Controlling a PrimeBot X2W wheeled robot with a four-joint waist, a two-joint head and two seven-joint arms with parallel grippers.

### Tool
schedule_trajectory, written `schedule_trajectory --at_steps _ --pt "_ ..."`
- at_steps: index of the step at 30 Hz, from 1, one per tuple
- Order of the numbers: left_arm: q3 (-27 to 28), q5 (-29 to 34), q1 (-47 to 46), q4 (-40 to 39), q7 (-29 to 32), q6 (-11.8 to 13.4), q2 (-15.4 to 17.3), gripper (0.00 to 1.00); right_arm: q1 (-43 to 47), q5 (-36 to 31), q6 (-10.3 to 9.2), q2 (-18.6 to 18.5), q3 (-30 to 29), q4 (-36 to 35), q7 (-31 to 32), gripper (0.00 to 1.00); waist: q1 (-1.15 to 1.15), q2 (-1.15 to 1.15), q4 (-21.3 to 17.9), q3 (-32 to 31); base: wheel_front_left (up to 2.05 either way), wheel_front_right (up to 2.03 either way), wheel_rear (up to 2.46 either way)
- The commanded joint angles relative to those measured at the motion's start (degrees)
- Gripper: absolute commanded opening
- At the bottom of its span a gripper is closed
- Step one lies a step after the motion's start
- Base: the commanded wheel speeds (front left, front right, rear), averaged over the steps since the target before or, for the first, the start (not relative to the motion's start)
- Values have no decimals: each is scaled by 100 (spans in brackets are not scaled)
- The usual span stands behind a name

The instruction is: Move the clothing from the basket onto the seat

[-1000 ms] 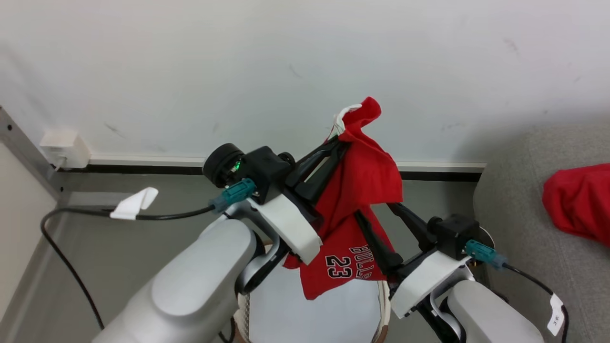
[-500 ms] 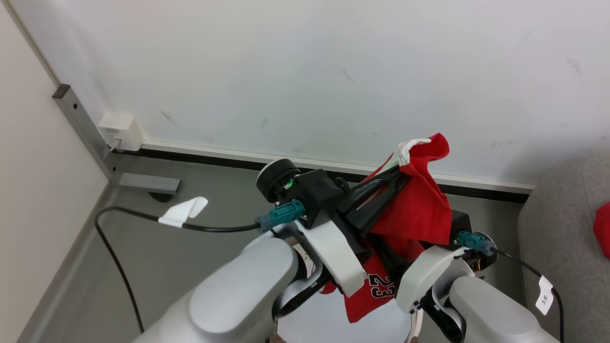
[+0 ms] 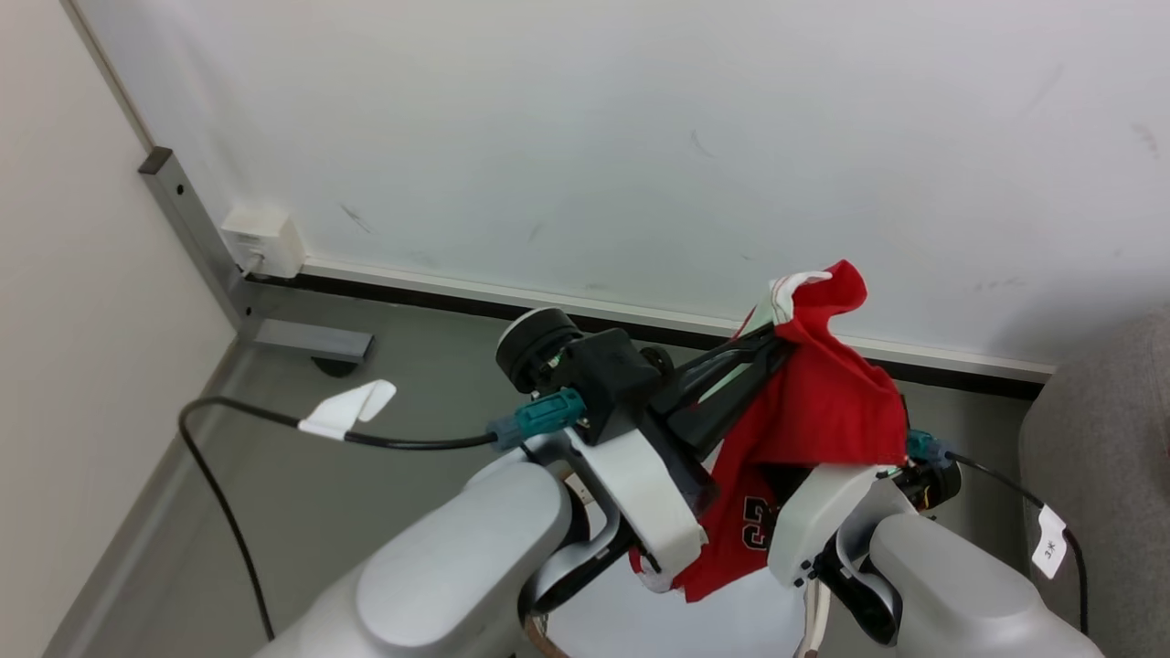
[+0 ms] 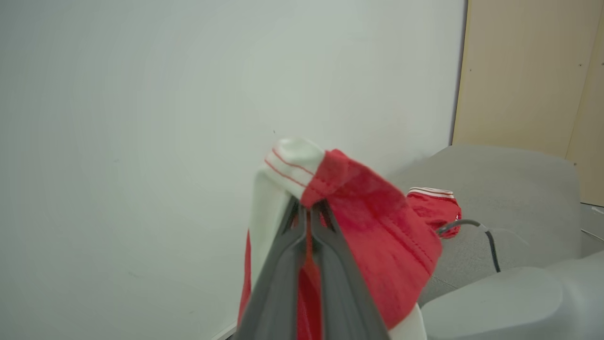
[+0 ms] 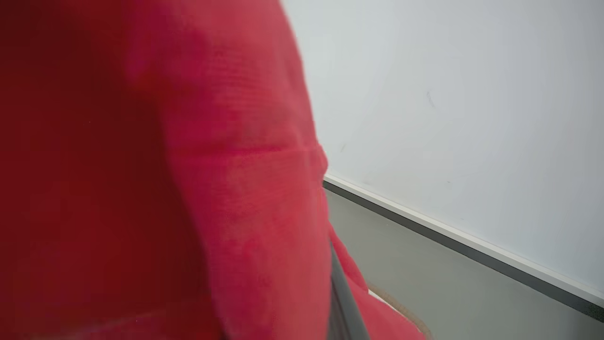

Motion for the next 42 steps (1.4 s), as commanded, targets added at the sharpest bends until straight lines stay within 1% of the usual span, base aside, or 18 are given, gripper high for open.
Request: schedule_trajectory --at_steps 1,5,8,11,16,17,19,27,31,37,40,42 --pt "9 -66 80 -10 4 28 62 0 -136 47 -13 -51 -39 -6 -23 0 0 0 -13 7 0 0 0" --pt "42 -73 123 78 -24 71 132 0 -111 -67 -13 -153 -245 -173 -23 0 0 0 -89 28 0 0 0" --pt "57 -94 183 157 -36 96 217 0 -68 -218 -13 -206 -528 -324 -24 0 0 0 -171 42 0 0 0" --pt "72 -121 273 203 -62 137 288 0 63 -405 -13 -291 -956 -529 -24 0 0 0 -258 60 0 0 0" --pt "65 -145 447 237 -82 200 439 0 386 -916 -13 -383 -1760 -1015 -24 0 0 0 -416 97 0 0 0" --pt "61 -152 475 239 -86 214 448 8 455 -1022 -13 -396 -1893 -1121 -23 0 0 0 -451 108 0 0 0" --pt "54 -187 534 227 -95 230 455 100 582 -1215 -13 -440 -2139 -1308 -24 0 0 0 -531 121 0 0 0" --pt "35 -202 669 159 -114 287 583 100 895 -1820 -13 -515 -2853 -1950 -24 0 0 0 -970 201 0 0 0" --pt "70 -213 720 146 -149 325 656 100 951 -2035 -13 -540 -3058 -2129 -25 0 0 0 -1291 264 0 0 0" --pt "53 -140 754 172 -197 369 777 100 1042 -2185 -13 -650 -3484 -2493 -25 0 0 0 -1835 352 0 0 0" --pt "37 -132 768 205 -206 372 798 100 1149 -2245 -13 -716 -3737 -2664 -24 0 0 0 -2115 389 0 0 0" --pt "12 -160 778 207 -210 328 789 100 1203 -2275 -13 -762 -3878 -2787 -25 0 0 0 -2295 415 0 0 0"
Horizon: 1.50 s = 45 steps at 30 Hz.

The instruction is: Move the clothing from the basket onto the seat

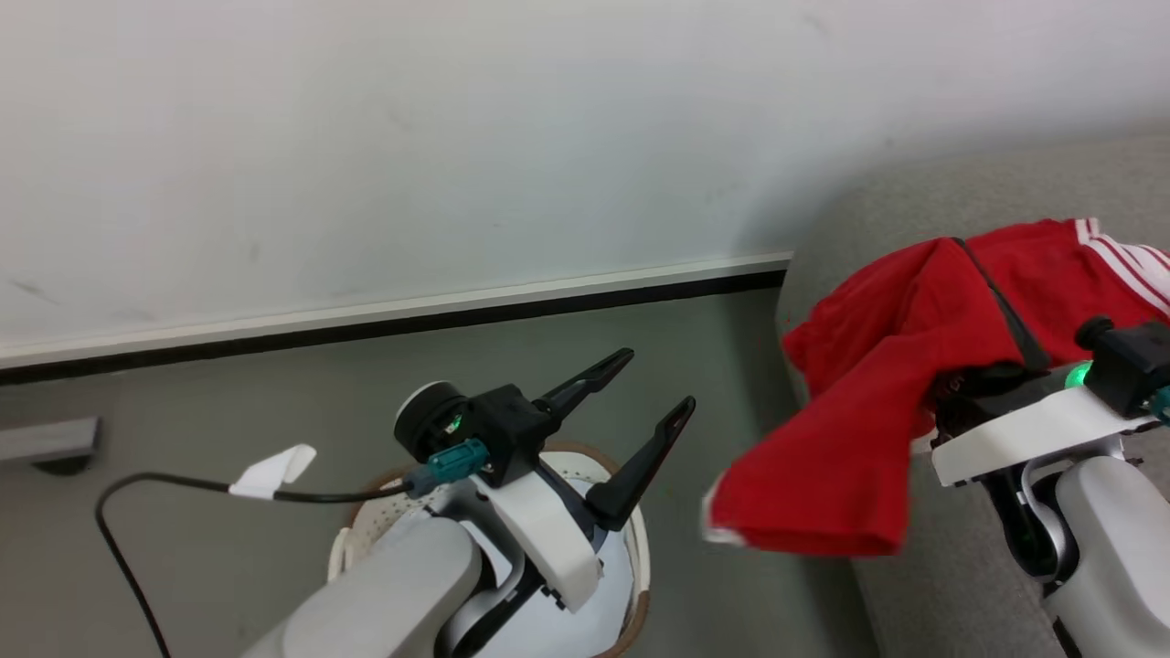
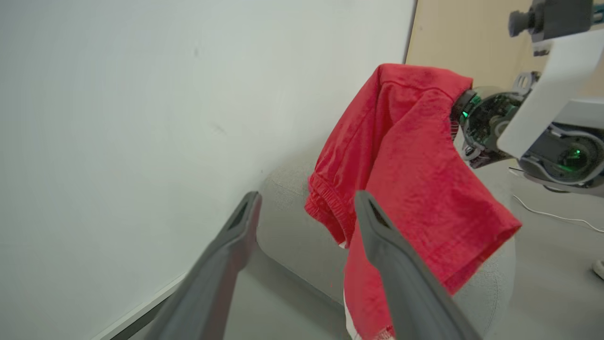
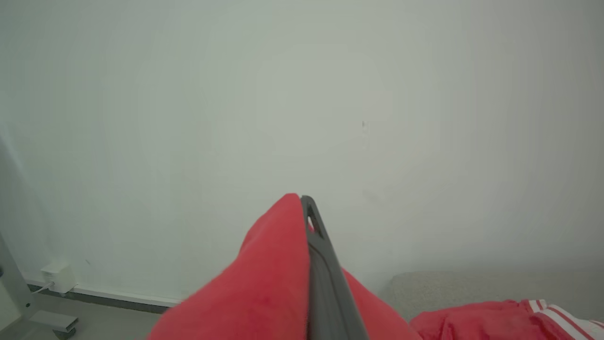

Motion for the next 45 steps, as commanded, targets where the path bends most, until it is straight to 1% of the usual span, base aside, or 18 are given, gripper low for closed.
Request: schedule_trajectory --at_steps 1,8,13,17,22,25,32,36,38,40,43,45 --pt "-28 -14 86 6 -18 -38 -6 100 119 -69 -13 -72 -108 -108 -18 0 0 0 -356 73 0 0 0" --pt "-89 52 51 5 -59 -76 18 100 456 -221 -13 -240 -426 -465 -19 0 0 0 -987 141 0 0 0" --pt "-175 167 -1 56 -116 -113 38 100 732 -209 -13 -260 -615 -662 -18 0 0 0 -1369 168 0 0 0" --pt "-249 231 -24 130 -146 -147 31 100 933 -232 -13 -247 -769 -807 -19 0 0 0 -1562 208 0 0 0" --pt "-279 251 -52 173 -177 -166 18 100 1043 -196 -13 -217 -888 -939 -19 0 0 0 -1679 273 0 0 0" --pt "-298 267 -101 168 -167 -173 24 100 1000 -155 -13 -232 -937 -980 -18 0 0 0 -1694 348 0 0 0" --pt "-320 323 -286 79 -60 -182 159 100 555 -38 -13 -496 -1289 -977 -18 0 0 0 -1568 794 0 0 0" --pt "-299 364 -431 -22 48 -185 254 100 218 10 -13 -784 -1716 -865 13 0 0 0 -1392 1174 0 0 0" --pt "-283 390 -507 -90 103 -179 313 100 82 47 -13 -935 -2027 -805 25 0 0 0 -1275 1383 0 0 0" --pt "-263 401 -568 -137 149 -172 385 100 -15 -88 -13 -1174 -2313 -681 47 0 0 0 -1161 1571 0 0 0" --pt "-239 418 -643 -210 196 -168 482 100 -170 -205 -13 -1263 -2625 -533 59 0 0 0 -1011 1819 0 0 0" --pt "-233 431 -670 -241 220 -165 526 100 -221 -227 -13 -1315 -2728 -456 63 0 0 0 -967 1900 0 0 0"
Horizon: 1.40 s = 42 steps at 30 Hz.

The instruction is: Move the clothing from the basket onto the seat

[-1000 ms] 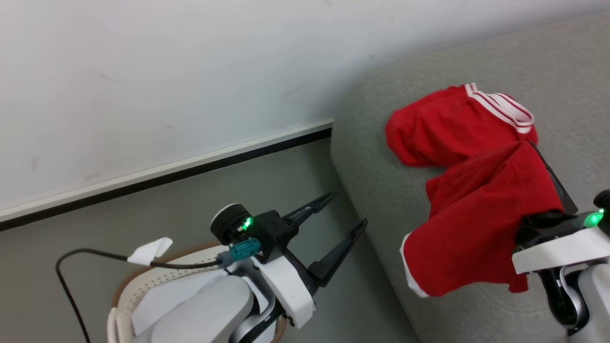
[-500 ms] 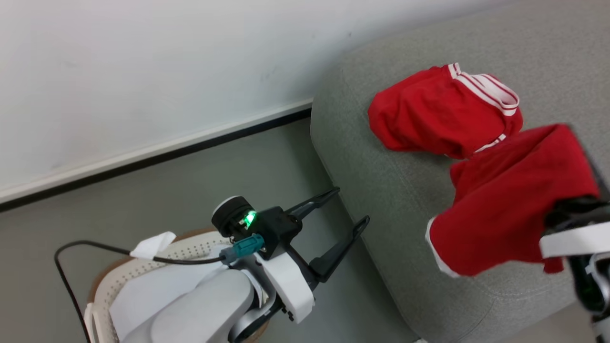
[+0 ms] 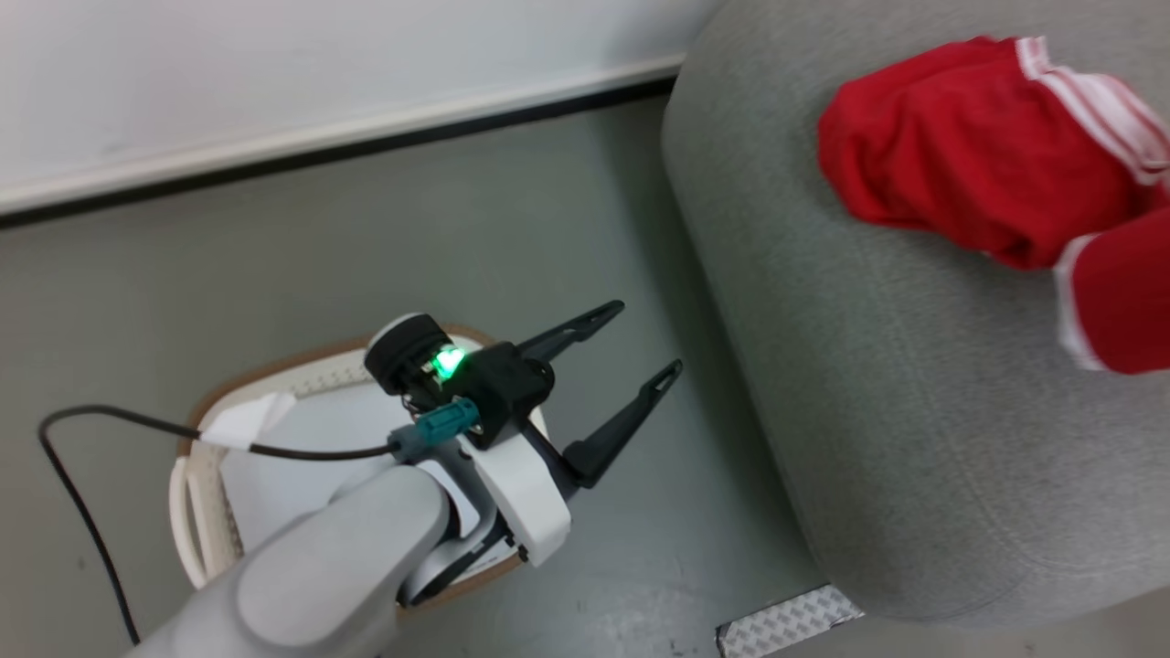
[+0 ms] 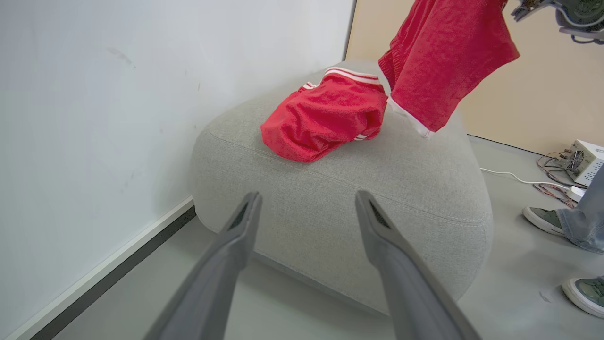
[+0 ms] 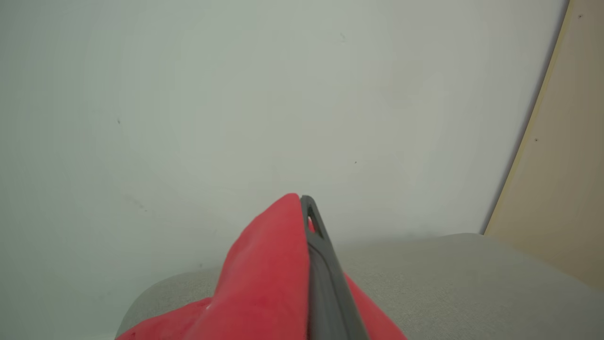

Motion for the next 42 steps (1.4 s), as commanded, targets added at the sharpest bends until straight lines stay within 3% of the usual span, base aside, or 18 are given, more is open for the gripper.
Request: schedule_trajectory --at_steps 1,4,9,14,19,20,22,25,26,28,37,42 --pt "22 74 -81 -53 23 31 91 100 -144 7 -13 -43 -131 115 -21 0 -1 0 253 322 0 0 0" --pt "46 95 -179 -140 86 25 161 100 -364 17 -13 -94 -319 545 66 0 -1 0 373 540 0 0 0" --pt "79 127 -348 -273 184 34 250 100 -782 9 -14 -281 -143 1484 582 0 -1 0 561 884 0 0 0" --pt "86 139 -403 -289 177 40 269 100 -1129 47 -13 -430 229 2486 1794 0 -1 0 723 1030 0 0 0" --pt "110 57 -358 -215 106 53 284 100 -1351 300 -13 -555 582 2909 3088 0 -1 0 774 967 0 0 0" --pt "110 37 -344 -190 91 53 279 100 -1397 353 -13 -580 608 2946 3293 4 -1 0 773 941 0 0 0" --pt "104 11 -320 -149 62 66 251 100 -1400 413 -13 -630 725 2919 3622 37 -1 0 768 875 0 0 0" --pt "65 64 -309 -92 16 94 214 100 -1358 489 -13 -688 822 2747 3832 50 -1 0 745 770 0 0 0" --pt "56 49 -291 -63 5 95 201 100 -1323 517 -13 -701 863 2677 3889 73 -1 0 737 724 0 0 0" --pt "46 2 -254 -11 -34 95 188 100 -1229 569 -13 -744 951 2545 4007 100 -1 0 721 621 0 0 0" --pt "85 -252 76 291 -249 156 67 100 -617 802 -13 -1050 1216 1770 5102 100 -1 0 627 -65 0 0 0" --pt "147 -360 310 412 -402 206 19 100 -222 856 -13 -1155 1069 1019 5649 100 -1 0 639 -466 0 0 0"
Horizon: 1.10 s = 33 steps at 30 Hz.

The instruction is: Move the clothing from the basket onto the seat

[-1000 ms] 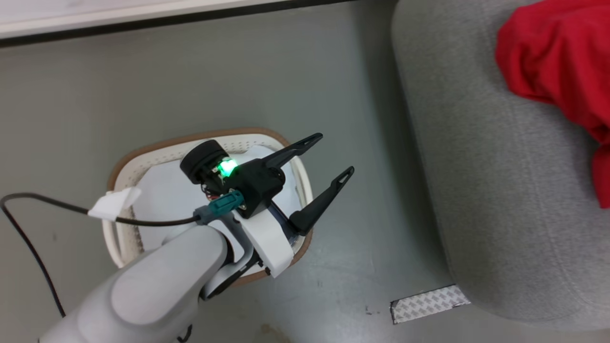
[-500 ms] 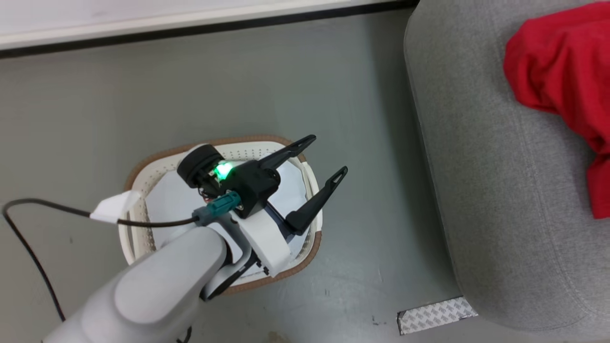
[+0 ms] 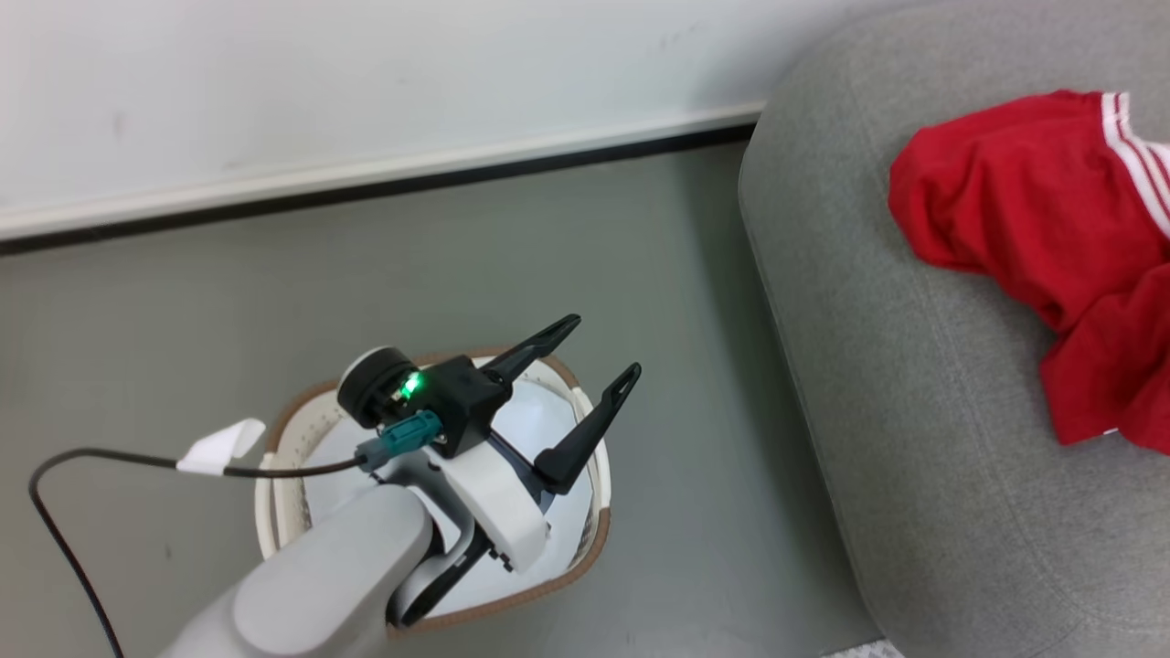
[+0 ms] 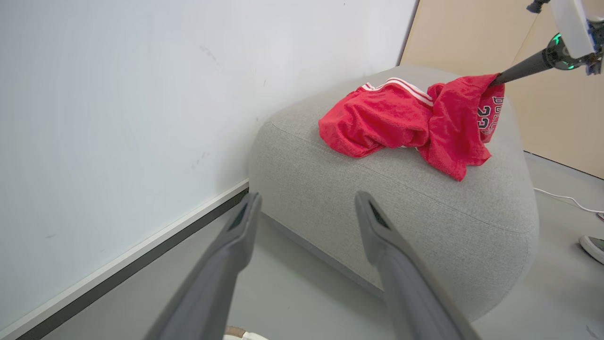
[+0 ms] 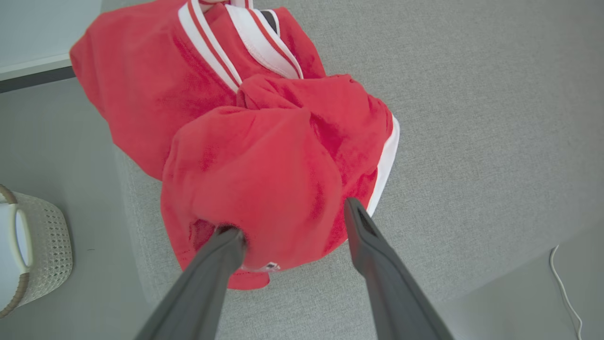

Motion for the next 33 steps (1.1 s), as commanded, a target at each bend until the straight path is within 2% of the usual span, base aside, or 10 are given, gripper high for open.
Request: schedule_trajectory --at_steps 1,7,11,16,25,29,33 --pt "43 -66 125 38 -77 29 -3 100 208 54 -13 -71 -123 -227 184 100 1 0 17 -272 0 0 0" --pt "150 -197 417 94 -176 99 -80 100 680 38 -13 25 -523 -1354 595 100 1 0 177 -759 0 0 0" --pt "304 -280 606 68 -212 197 -103 100 912 -45 -13 37 -707 -2156 295 100 1 0 329 -1075 0 0 0" --pt "652 -338 894 -28 -233 378 -30 100 1183 -175 -13 135 -706 -2702 -501 100 1 0 544 -1411 0 0 0" --pt "1547 -386 1539 -332 -234 704 163 100 1412 -167 -13 513 -381 -3042 -2172 100 1 0 880 -1729 0 0 0" --pt "2105 -368 1937 -481 -234 882 225 100 1520 -393 -13 821 -262 -3104 -2817 100 1 0 997 -1783 0 0 0" --pt "2681 -148 2347 -583 -234 1080 165 100 1789 -694 -13 1312 -422 -2975 -3486 100 1 0 1144 -1876 0 0 0"
